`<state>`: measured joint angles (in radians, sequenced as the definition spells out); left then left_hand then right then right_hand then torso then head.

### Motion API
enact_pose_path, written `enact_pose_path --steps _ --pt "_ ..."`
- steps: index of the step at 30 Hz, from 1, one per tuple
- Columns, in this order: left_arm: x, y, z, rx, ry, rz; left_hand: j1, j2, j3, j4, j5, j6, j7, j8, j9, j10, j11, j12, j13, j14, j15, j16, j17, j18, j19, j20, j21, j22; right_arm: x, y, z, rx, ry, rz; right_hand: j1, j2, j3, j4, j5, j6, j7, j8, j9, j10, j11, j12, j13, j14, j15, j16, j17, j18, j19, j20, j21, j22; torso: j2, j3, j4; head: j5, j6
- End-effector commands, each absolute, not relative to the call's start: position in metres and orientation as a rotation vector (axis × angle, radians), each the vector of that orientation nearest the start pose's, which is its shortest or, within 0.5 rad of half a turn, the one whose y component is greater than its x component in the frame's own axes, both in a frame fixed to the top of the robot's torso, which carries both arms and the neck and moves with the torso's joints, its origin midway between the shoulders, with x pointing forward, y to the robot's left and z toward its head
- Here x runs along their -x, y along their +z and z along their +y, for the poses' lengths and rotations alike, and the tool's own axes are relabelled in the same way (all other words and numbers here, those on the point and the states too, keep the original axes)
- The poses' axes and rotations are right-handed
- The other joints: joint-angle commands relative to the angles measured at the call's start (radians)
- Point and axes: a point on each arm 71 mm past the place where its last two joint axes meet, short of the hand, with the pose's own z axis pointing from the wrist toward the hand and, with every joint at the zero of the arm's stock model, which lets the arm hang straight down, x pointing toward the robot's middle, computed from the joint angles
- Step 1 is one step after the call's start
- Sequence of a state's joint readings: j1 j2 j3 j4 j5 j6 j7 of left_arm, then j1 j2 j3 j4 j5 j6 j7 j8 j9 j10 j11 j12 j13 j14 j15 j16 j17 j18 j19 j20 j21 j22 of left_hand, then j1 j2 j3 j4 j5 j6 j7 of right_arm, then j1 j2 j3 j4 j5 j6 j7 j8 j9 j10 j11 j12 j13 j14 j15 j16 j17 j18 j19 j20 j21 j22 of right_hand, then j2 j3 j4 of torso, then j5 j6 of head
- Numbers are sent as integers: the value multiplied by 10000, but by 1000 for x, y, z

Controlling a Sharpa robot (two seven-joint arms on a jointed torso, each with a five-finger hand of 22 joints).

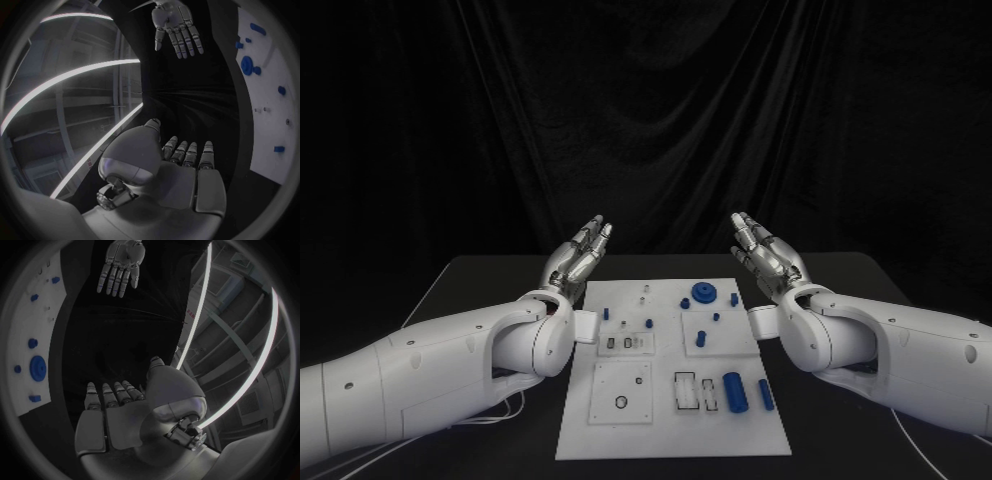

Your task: Assemble the parts on the task board

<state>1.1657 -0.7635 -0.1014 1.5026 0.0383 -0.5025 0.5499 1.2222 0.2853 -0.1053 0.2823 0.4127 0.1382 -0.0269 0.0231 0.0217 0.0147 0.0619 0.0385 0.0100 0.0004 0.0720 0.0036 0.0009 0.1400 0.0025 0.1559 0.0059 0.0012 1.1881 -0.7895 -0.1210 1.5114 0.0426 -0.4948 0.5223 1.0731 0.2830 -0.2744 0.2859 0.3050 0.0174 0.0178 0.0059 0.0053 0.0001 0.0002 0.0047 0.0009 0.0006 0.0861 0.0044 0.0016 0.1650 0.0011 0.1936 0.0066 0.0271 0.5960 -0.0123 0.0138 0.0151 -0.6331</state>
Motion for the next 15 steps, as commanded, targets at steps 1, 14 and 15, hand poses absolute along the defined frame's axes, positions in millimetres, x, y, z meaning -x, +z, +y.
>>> enact_pose_path --steps 1,14,15 --pt "-483 -197 178 10632 -17331 12937 430 86 -29 125 152 154 -17 54 25 1 132 81 24 -4 122 -36 -9 146 -25 128 -59 -12 -483 -202 -192 -11300 16418 14228 197 39 -28 59 56 59 113 33 21 -1 5 -47 -9 -6 117 -44 -16 106 -11 85 -66 -271 15 -3 4 -2 0" --pt "-492 -171 175 9483 -20915 12912 525 73 -97 110 160 290 106 82 44 83 378 253 60 -4 294 -36 -9 180 -25 321 -59 -12 -491 -181 -197 -10491 19078 15564 342 -5 -27 49 68 200 264 107 55 -1 305 -47 -9 -6 432 -44 -16 145 -11 454 -66 -271 15 -3 4 -2 0" --pt "-492 -170 175 9437 -21058 12903 549 73 -112 110 162 305 119 85 46 102 428 297 68 -4 330 -36 -9 184 -25 361 -59 -12 -492 -180 -197 -10456 19176 15612 372 -8 -25 46 73 239 299 126 64 -1 372 -47 -9 -6 480 -44 -16 154 9 508 -41 -249 15 -3 4 -2 0"
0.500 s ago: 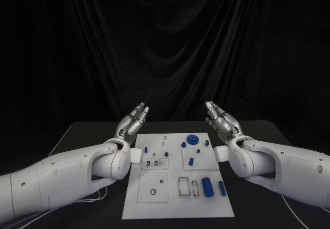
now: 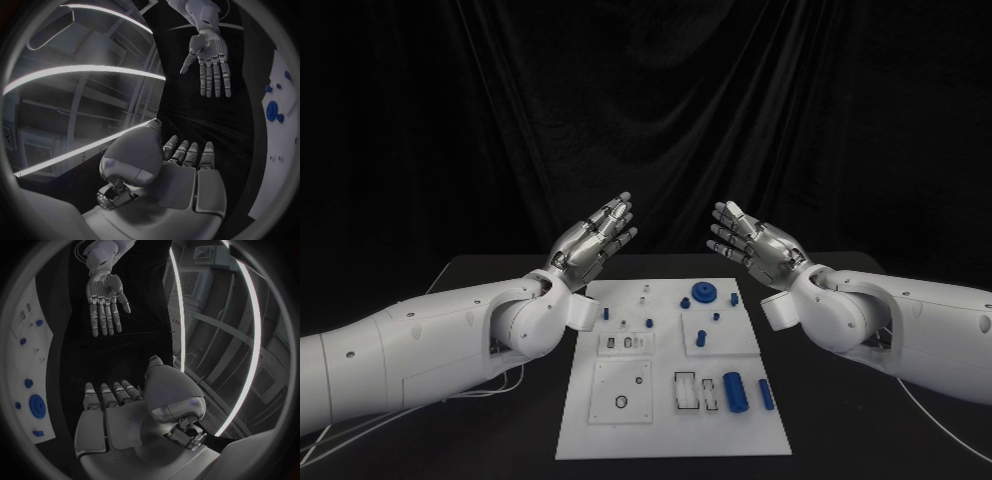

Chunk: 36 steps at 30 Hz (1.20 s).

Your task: Assemble the parts on the task board

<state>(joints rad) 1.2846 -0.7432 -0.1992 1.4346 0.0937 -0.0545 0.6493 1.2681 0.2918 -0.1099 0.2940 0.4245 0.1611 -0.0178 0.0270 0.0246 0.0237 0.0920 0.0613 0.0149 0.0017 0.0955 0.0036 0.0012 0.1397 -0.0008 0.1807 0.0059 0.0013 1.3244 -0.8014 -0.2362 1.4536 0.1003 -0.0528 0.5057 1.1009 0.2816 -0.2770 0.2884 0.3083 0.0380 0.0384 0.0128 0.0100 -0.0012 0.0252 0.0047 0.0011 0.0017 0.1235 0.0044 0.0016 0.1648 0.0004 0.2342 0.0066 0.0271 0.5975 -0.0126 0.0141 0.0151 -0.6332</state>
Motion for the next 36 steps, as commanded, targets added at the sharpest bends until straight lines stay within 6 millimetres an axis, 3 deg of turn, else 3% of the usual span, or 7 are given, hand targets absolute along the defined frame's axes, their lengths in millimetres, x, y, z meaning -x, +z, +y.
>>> enact_pose_path --steps 1,6,7,17,26,33,36 --pt "-492 -169 175 9404 -21158 12896 125 7 -76 -11 57 116 50 55 23 44 179 140 34 -17 133 -36 -12 198 8 160 -59 -13 -492 -180 -198 -10432 19244 15645 142 -1 3 17 51 91 142 86 31 12 220 -47 -11 -17 157 -44 -16 164 58 165 5 -213 0 -1 1 -3 2" --pt "-493 -168 175 9342 -21350 12882 290 3 -43 -26 114 209 155 76 36 144 359 389 75 25 335 50 32 217 122 372 69 91 -492 -179 -198 -10391 19354 15699 430 -19 -34 19 116 421 172 225 104 175 948 403 142 92 337 144 100 173 550 379 377 10 0 -1 1 -3 2" --pt "-486 -164 206 9056 -21223 12376 317 4 -25 -29 126 227 177 80 39 155 382 420 79 35 362 67 39 216 141 398 85 104 -491 -176 -205 -10304 19672 15651 510 -10 -77 26 130 509 135 253 121 311 1245 762 217 235 414 345 189 170 755 428 494 60 -12 -2 -14 -114 -798" --pt "-480 -161 206 8959 -21471 12127 724 -40 447 -88 309 613 492 186 99 373 757 1009 164 250 712 417 152 200 492 733 348 269 -486 -168 -227 -10355 19564 15226 1067 -84 -154 -45 386 1515 387 570 325 925 1812 3203 497 1158 653 1474 516 60 1856 574 938 175 180 19 -142 172 -1201" --pt "-469 -156 219 8007 -21200 11885 979 -170 534 -219 443 1094 765 335 154 623 910 1511 224 460 858 712 216 217 712 893 487 333 -480 -161 -245 -10505 19086 15014 1886 -294 47 -370 1177 2051 474 680 431 1071 1835 4370 543 1528 660 1952 610 29 2539 588 1171 248 526 0 0 27 -1246" --pt "-463 -152 239 7702 -20750 11520 1114 -235 607 -337 567 1567 972 444 195 887 971 1933 275 715 950 996 271 252 1181 1009 805 492 -479 -154 -257 -9821 17798 15136 3328 -574 611 -1893 2344 2646 488 768 538 1967 1787 6289 703 3770 666 3823 1152 74 5662 576 2512 702 776 -64 117 -53 -1360" --pt "-459 -150 242 7662 -20730 11408 1141 -225 645 -372 616 1614 976 450 199 911 975 1976 281 744 955 1026 276 251 1234 1015 840 506 -482 -148 -260 -8752 17015 15368 4322 -705 1308 -2968 2036 4387 481 1584 1076 2694 1642 7078 881 5092 370 4762 1594 191 7420 274 3421 1048 900 -83 109 -18 -1394"
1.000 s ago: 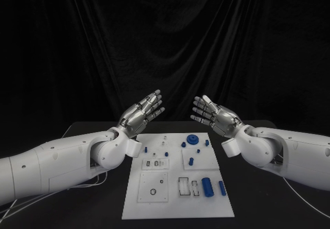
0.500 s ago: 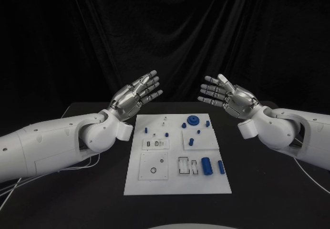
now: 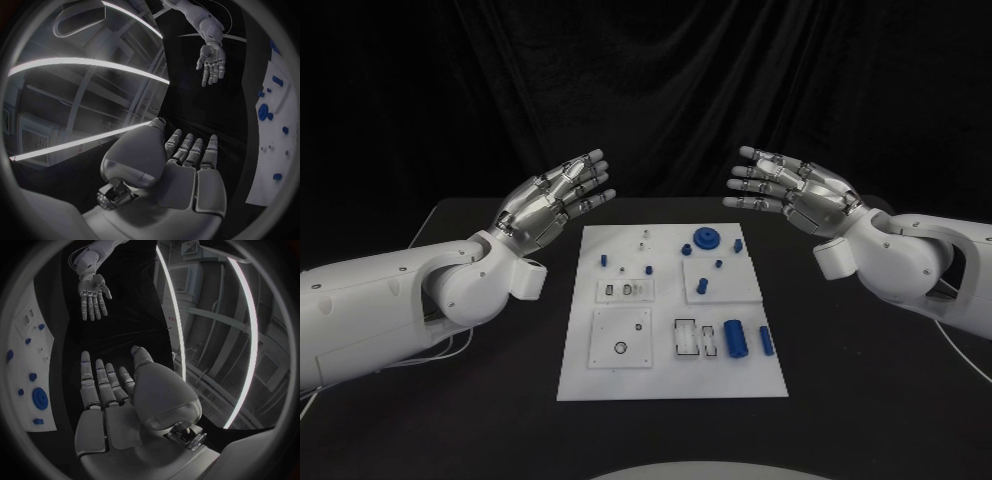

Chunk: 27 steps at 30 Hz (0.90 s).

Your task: Assemble the parts on the task board

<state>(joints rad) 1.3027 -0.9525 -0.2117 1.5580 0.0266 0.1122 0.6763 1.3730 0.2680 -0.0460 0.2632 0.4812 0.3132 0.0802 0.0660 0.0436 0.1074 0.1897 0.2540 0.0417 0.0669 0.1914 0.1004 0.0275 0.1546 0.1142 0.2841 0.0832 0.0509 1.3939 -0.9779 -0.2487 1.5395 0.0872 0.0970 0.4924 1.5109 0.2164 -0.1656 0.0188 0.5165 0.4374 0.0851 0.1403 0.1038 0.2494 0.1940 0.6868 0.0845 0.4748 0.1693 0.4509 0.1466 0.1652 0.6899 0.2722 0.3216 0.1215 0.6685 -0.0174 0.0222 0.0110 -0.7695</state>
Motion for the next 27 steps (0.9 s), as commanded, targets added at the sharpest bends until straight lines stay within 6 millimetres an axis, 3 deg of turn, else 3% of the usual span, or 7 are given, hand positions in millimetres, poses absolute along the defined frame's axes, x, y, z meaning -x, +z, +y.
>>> enact_pose_path --steps 1,6,8,12,14,16,27 --pt "-458 -150 243 7654 -20742 11379 108 16 29 -87 66 146 9 71 15 90 9 74 16 110 4 80 17 99 103 -15 79 15 -483 -146 -261 -8387 16668 15452 298 -67 257 -357 -47 429 30 443 161 273 -72 363 73 529 -126 435 210 132 777 -224 433 178 221 -38 20 9 -48" --pt "-453 -148 244 7627 -20797 11263 147 6 113 -168 173 328 62 113 36 221 77 246 42 142 -21 117 18 95 135 -36 100 17 -488 -141 -260 -6990 14622 15560 485 -419 427 -853 13 1410 401 1628 415 2118 -290 1469 425 3163 -758 2291 1099 84 2862 -956 3152 1714 411 -62 50 -97 20" --pt "-452 -147 245 7624 -20807 11221 155 1 130 -186 207 345 67 115 37 234 79 255 42 150 -24 127 20 94 140 -40 104 16 -491 -138 -258 -6370 13786 15628 255 -513 513 -769 -215 2130 607 2059 457 3746 -647 2026 593 4835 -1129 3645 1735 187 3848 -1150 4777 2721 508 -55 56 -122 72" --pt "-449 -145 250 7621 -20713 11087 165 -8 152 -211 257 369 71 118 38 220 67 218 32 153 -28 131 19 93 143 -45 105 15 -495 -130 -251 -4843 12241 15821 115 -697 1026 -689 -565 2457 720 2089 248 4652 -1052 1991 602 6398 -1486 5863 2620 -1014 7205 -1460 10659 10886 641 -37 83 -185 143" --pt "-447 -145 253 7628 -20632 11027 173 -26 182 -244 339 431 85 129 43 190 8 154 15 135 -36 107 10 89 140 -55 103 10 -497 -125 -246 -3998 11636 15758 -42 -841 1366 -589 -929 2755 731 2059 153 4877 -1068 1795 533 6741 -1575 6507 2825 -1252 7801 -1523 11615 12453 712 -38 96 -209 161" --pt "-445 -144 258 7676 -20510 10962 174 -32 189 -252 358 438 86 129 43 191 -2 154 14 138 -39 111 10 88 135 -59 100 8 -499 -116 -238 -2451 10625 15626 -351 -1271 2005 -482 -863 3568 633 1853 55 5557 -1229 1603 493 8363 -1715 8193 5770 -1583 8631 -1628 12391 14185 778 -47 106 -247 137" --pt "-438 -141 268 8109 -20414 10677 181 -79 223 -306 463 518 117 141 48 160 -58 83 -4 94 -17 56 -8 80 126 -45 93 -2 -505 -94 -203 3316 5814 15455 -1154 -2567 4289 -320 -1959 4031 240 772 -58 5582 -959 -821 -210 9401 -1529 9183 8145 -1652 8809 -1469 12492 14493 1136 -151 145 -369 310"
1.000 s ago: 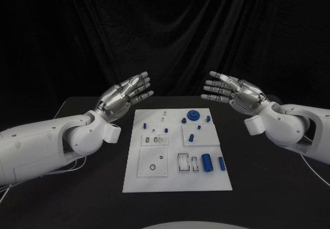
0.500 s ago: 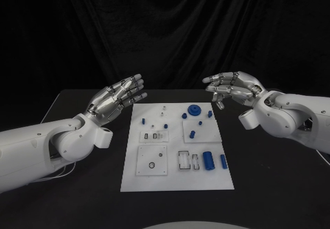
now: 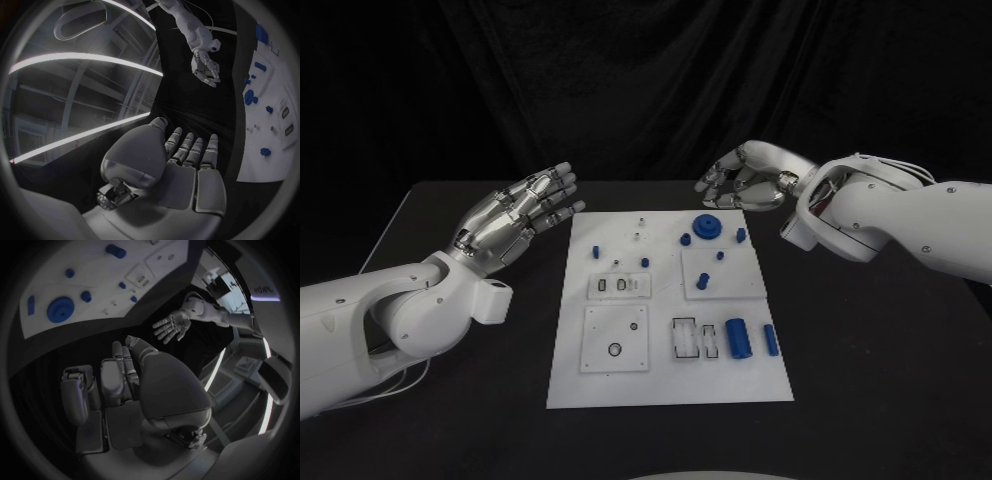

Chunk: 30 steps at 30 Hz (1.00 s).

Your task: Assemble the parts on the task board

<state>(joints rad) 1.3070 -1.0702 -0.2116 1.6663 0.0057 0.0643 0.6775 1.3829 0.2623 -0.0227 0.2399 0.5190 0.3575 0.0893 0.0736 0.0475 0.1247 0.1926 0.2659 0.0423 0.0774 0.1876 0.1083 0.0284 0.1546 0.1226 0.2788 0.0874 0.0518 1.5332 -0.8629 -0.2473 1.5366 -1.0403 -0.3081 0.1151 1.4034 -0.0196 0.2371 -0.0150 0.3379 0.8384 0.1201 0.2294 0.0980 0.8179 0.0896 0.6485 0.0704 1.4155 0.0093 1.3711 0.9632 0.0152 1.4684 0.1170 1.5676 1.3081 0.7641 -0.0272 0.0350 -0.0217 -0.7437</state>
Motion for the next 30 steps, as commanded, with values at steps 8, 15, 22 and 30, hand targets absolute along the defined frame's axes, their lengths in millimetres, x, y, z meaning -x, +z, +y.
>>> enact_pose_path --steps 8,15,22,30 --pt "-437 -141 269 8152 -20500 10664 87 -25 6 -89 115 93 39 67 11 -9 -77 -30 -11 -7 29 -19 -17 79 52 16 58 -9 -500 -90 -187 5198 4112 14797 -272 -749 902 -31 -422 180 -285 -381 94 -234 158 -1594 -49 20 -94 -156 -115 -152 1024 -45 32 2627 439 -85 38 -203 161" --pt "-437 -140 270 8154 -20544 10650 89 -15 30 -101 130 131 61 73 14 2 -47 -17 -9 -10 38 -22 -18 78 56 25 61 -9 -499 -90 -179 5810 3679 14644 -314 -814 976 -24 -519 164 -297 -463 110 -229 156 -1780 -38 69 -111 -137 -12 -152 1024 -70 32 2627 625 -120 168 -408 310" --pt "-436 -140 269 8160 -20614 10652 88 6 61 -109 139 165 87 79 17 11 -15 -13 -9 -8 53 -18 -18 76 67 36 68 -7 -500 -91 -179 6087 3754 14612 -605 -924 886 191 -1211 166 -227 -713 188 -84 133 -2295 -9 917 -149 941 2804 -120 941 -108 -5 2508 747 -141 172 -351 399" --pt "-434 -140 269 8161 -20659 10641 87 22 82 -112 140 181 101 82 18 14 4 -14 -9 2 62 -6 -15 74 70 42 70 -7 -500 -97 -177 6122 4159 14816 -687 -908 799 306 -1332 123 -131 -823 199 59 124 -2386 10 873 -145 859 2610 -34 724 -118 -111 2184 763 -157 206 -548 422"
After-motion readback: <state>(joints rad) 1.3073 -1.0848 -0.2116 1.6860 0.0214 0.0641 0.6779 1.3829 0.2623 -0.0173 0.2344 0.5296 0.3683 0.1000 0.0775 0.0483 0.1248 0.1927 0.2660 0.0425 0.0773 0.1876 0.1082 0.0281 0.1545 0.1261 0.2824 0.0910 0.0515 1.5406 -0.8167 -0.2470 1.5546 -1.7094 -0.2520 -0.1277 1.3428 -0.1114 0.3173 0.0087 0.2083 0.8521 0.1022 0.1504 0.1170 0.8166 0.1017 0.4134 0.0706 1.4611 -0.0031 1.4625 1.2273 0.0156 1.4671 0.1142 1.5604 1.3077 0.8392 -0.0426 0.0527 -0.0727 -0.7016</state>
